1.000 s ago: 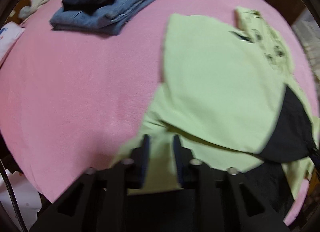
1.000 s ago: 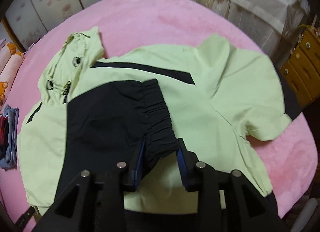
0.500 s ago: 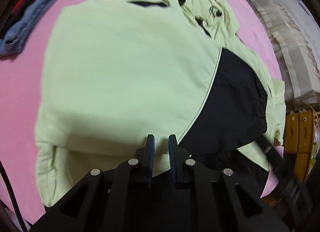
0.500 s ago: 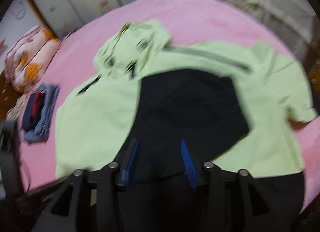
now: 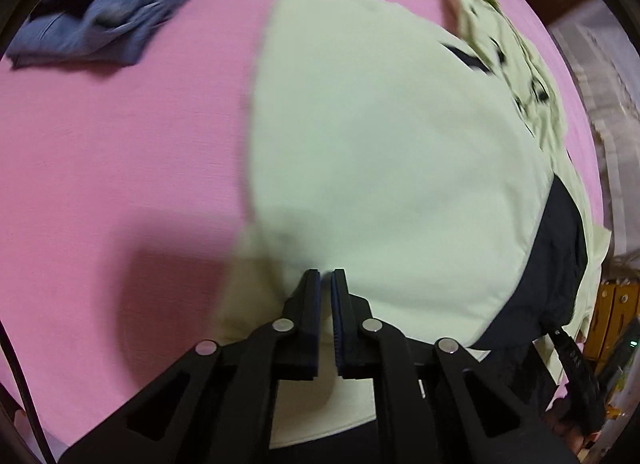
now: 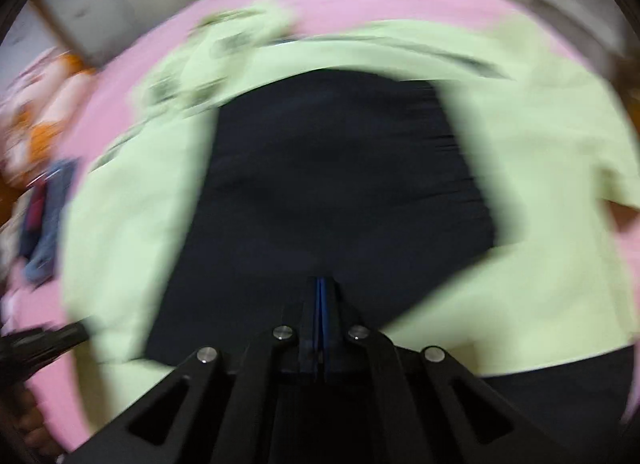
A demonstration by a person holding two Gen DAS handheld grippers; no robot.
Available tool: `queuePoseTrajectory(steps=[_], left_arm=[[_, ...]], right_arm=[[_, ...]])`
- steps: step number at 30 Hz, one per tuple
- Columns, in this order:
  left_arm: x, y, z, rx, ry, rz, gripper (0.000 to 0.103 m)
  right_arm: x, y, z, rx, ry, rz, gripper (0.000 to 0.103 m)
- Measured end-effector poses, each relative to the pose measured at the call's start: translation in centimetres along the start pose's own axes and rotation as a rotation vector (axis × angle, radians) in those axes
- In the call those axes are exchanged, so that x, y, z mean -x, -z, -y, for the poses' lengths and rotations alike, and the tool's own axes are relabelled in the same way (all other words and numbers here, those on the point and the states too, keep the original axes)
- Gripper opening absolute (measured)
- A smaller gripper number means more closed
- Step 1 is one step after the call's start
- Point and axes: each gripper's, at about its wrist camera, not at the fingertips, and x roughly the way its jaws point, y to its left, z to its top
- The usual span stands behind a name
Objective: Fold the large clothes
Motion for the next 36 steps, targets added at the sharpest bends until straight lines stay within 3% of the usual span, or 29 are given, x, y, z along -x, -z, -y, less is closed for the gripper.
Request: queuePoseTrajectory(steps=[1, 3, 4, 6, 8, 12, 15, 19, 23, 26, 31, 33, 35, 36], left_arm=[[0.1, -0.1, -0.7, 0.007, -0.003, 0.006, 0.005], [0.7, -0.4, -1.9, 0.020, -0.024, 0.025, 0.005], [0.9, -0.5, -2.1, 0.029, -0.024, 0.035, 0.005], [1.7, -1.1, -3.0, 0.048, 0.027, 0.045, 0.005], [2.4, -1.8, -3.0, 0.030, 0.073, 0.045, 0.005], [2.4, -3.5, -0.7, -0.079, 0.174, 0.023, 0.006], [1.0, -5.7, 2.1, -0.148, 0.192, 0.015, 0.006], [-1.5, -8.8, 4.4, -0.172, 0.209, 0.030, 0.006], [-3.1, -11.0, 4.8, -0.157, 0.191, 0.062, 0.005], [-3.1, -12.0, 4.1, -0.136, 0.159, 0.121, 0.006], [-2.7, -13.4, 1.3, -0.016, 0.115, 0.209, 0.006], [-2.5, -13.8, 0.3, 0.017, 0.064, 0.239, 0.005], [-2.4, -14.2, -0.1, 0.047, 0.039, 0.264, 0.005], [-2.5, -14.4, -0.2, 0.052, 0.027, 0.264, 0.006]], right_arm=[[0.0, -0.3, 1.9, -0.050, 0.020, 0.005, 0.000], [0.3, -0.6, 3.9, -0.106, -0.022, 0.011, 0.000], [0.3, -0.9, 3.8, -0.085, -0.016, 0.000, 0.000], [0.8, -1.2, 1.7, 0.001, 0.077, -0.008, 0.000], [1.8, -1.2, -0.6, 0.039, 0.066, 0.025, 0.003], [2.7, -0.8, -7.0, 0.032, -0.243, 0.089, 0.003], [0.6, -0.1, -12.5, 0.049, -0.426, 0.038, 0.003], [-3.5, -0.1, -19.0, 0.078, -0.526, -0.054, 0.002], [-6.2, -1.3, -21.9, 0.106, -0.500, -0.045, 0.002], [-7.5, -4.1, -20.4, 0.092, -0.439, 0.004, 0.000], [-7.1, -7.9, -11.4, -0.085, -0.317, 0.099, 0.000], [-6.8, -8.6, -8.2, -0.142, -0.349, 0.113, 0.000], [-5.8, -9.1, -5.0, -0.175, -0.193, 0.164, 0.000], [-5.6, -9.3, -3.7, -0.185, -0.162, 0.179, 0.000]])
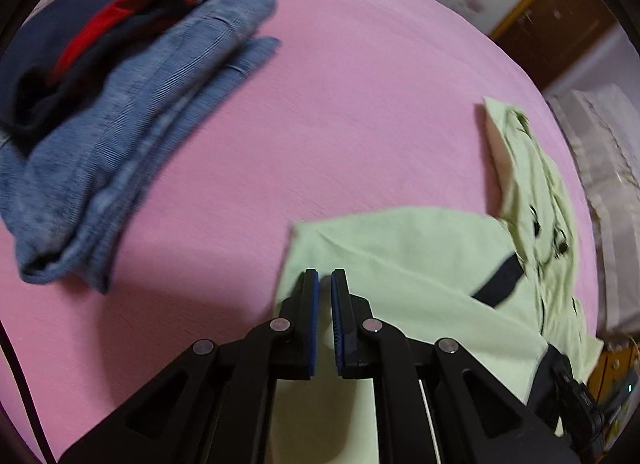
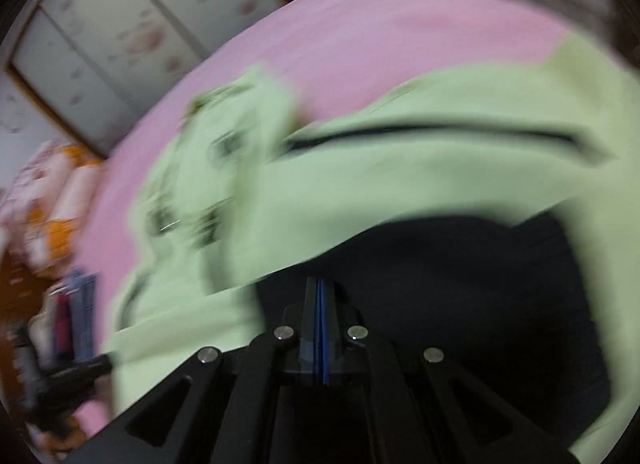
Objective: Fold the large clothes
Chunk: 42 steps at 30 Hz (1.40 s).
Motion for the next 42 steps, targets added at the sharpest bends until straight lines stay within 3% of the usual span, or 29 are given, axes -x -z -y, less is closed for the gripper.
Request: queuePoseTrajectory(steps=[4, 7, 10, 13, 15, 17, 22, 28, 30, 32, 33, 38, 42], left_arm=[[0.1, 0.0, 1.2, -0.016, -0.100, 0.031, 0.006], [0.9, 0.3, 2.7, -0.009, -0.182, 0.068, 0.008], [2.9, 1.4, 5.2, -0.011, -0.204, 0.107, 0.020], [5.3, 3.2, 8.6, -0.048, -0.219, 0.152, 0.036], [6.9, 4.6, 10.8, -0.077, -0.230, 0.164, 0.060], [8.2, 6.6, 13.4, -0.100, -0.227, 0.160, 0.062], [10.0, 12.6, 19.4, -0.163, -0.225, 0.071, 0.063], [10.1, 20.8, 27.1, -0.288, -0.190, -0.080, 0.063], [9.8, 23.5, 29.6, -0.308, -0.160, -0.134, 0.063], [9.4, 25.9, 32.1, -0.342, -0.144, -0.183, 0.063], [9.3, 26.9, 33.2, -0.359, -0.144, -0.199, 0.063], [8.4, 31.6, 38.4, -0.418, -0.139, -0.279, 0.069], [8.1, 33.5, 41.4, -0.470, -0.129, -0.316, 0.069]], right_arm=[[1.2, -1.2, 5.6, -0.132, 0.002, 0.030, 0.000], [1.5, -1.4, 6.4, -0.130, -0.034, 0.033, 0.000], [2.3, -1.7, 6.6, -0.099, -0.063, 0.017, 0.001], [4.5, -2.0, 6.6, -0.054, -0.145, 0.010, 0.001], [6.1, -1.9, 6.3, -0.022, -0.204, -0.005, 0.002], [7.6, -2.0, 6.4, 0.005, -0.255, -0.038, 0.002], [9.6, -1.4, 8.6, -0.022, -0.338, -0.172, 0.002], [12.1, 0.4, 14.3, -0.045, -0.329, -0.298, 0.003], [12.5, 0.7, 16.3, -0.073, -0.327, -0.327, 0.007], [13.3, 1.2, 19.1, -0.101, -0.323, -0.364, 0.027], [13.6, 1.3, 20.3, -0.112, -0.318, -0.379, 0.031], [15.1, 1.5, 25.7, -0.184, -0.304, -0.418, 0.033], [16.6, 0.6, 30.8, -0.260, -0.270, -0.382, 0.038]])
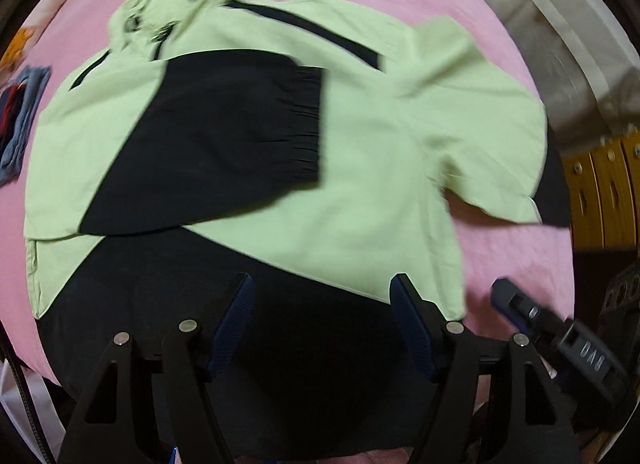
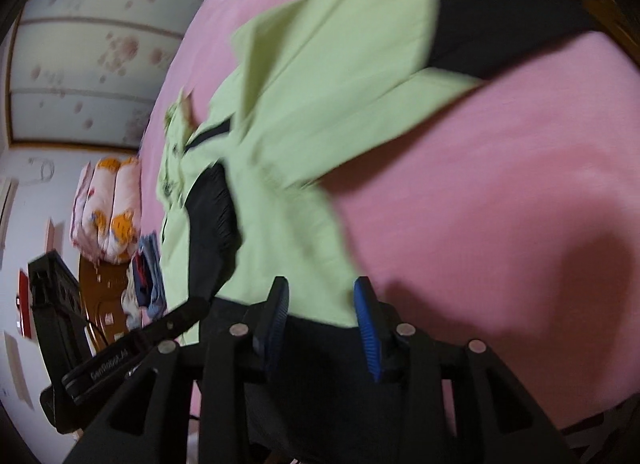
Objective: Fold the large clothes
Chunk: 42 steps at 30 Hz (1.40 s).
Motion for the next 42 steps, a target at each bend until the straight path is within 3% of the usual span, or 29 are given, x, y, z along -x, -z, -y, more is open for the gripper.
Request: queuePoseTrajectory(steps=[2, 9, 17, 25, 26, 27, 28, 29, 36, 42], left_arm=[[0.3, 0.1, 1.7, -0.031, 0.000, 0.003, 0.069], [0.5, -0.6, 5.3, -0.107, -0.020, 0.011, 0.069], [0.0, -2.0, 5.3, -0.081, -0.028, 0.003, 0.069], [0.7, -2.9, 3.2, -0.013, -0.002, 0.025, 0.069], [0.8, -2.9, 2.6, 0.004, 0.006, 0.028, 0.069], [0.9, -2.9, 2.1, 0.019, 0.012, 0.031, 0.069], [1.0, -2.8, 1.6, 0.035, 0.017, 0.033, 0.069], [1.1, -2.8, 1.0, 0.051, 0.023, 0.035, 0.069], [2.0, -2.2, -3.8, 0.125, 0.024, 0.067, 0.069], [4.1, -2.4, -9.7, 0.185, 0.048, 0.117, 0.069]], right_arm=[[1.6, -1.0, 2.0, -0.045, 0.000, 0.046, 0.044], [5.8, -5.2, 9.1, -0.290, -0.074, 0.229, 0.046], [7.2, -10.3, 14.1, -0.456, -0.091, 0.376, 0.046], [6.5, -13.2, 15.5, -0.557, -0.074, 0.466, 0.046], [6.5, -13.4, 15.4, -0.563, -0.059, 0.476, 0.042], [6.5, -13.4, 15.2, -0.560, -0.050, 0.484, 0.036], [6.7, -13.5, 14.8, -0.547, -0.034, 0.507, 0.017], [6.9, -13.6, 14.3, -0.529, -0.017, 0.532, 0.006], [10.2, -12.7, 9.0, -0.367, 0.001, 0.711, 0.003], [13.9, -10.8, -1.7, -0.031, 0.033, 0.869, 0.003]])
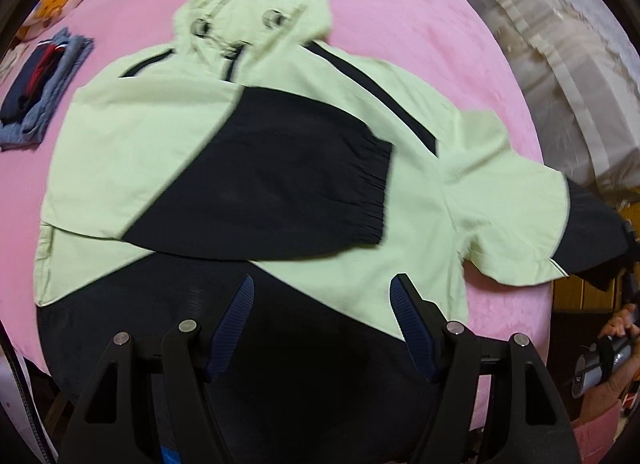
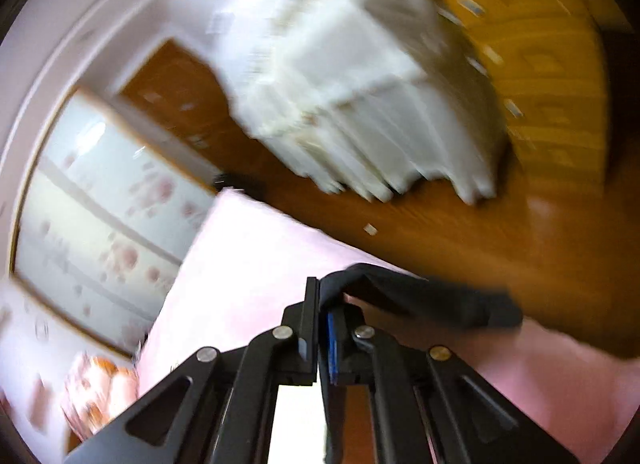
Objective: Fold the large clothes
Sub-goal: 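Grasp the other black sleeve with the right gripper and lay it across the body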
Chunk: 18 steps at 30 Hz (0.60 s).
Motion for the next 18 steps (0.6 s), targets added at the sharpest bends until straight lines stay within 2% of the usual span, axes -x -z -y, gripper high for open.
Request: queuePoseTrajectory(steps=[5, 8, 13, 16, 18], left_arm=[[2.4, -1.1, -5.5, 0.024, 0.010, 0.037, 0.069], [3.2, -1.6, -9.1, 0.037, 0.000, 0.045, 0.069], [3.9, -2.3, -14.2, 0.062, 0.002, 0.054, 0.069], [3.7, -2.8, -17.0, 0.074, 0.007, 0.041, 0.069], [3.5, -3.0, -18.5, 0.073, 0.014, 0.028, 0.069]], right_arm=[[2.0, 2.1, -9.4, 0.221, -0.123, 0.031, 0.003], [2.8, 5.2, -15.4, 0.378, -0.195, 0.009, 0.003], [2.8, 14.0, -23.6, 0.631, -0.274, -0.115, 0.003], [2.2, 21.0, -26.5, 0.764, -0.288, -0.225, 0.003], [1.5, 24.7, -26.9, 0.811, -0.280, -0.298, 0.003]])
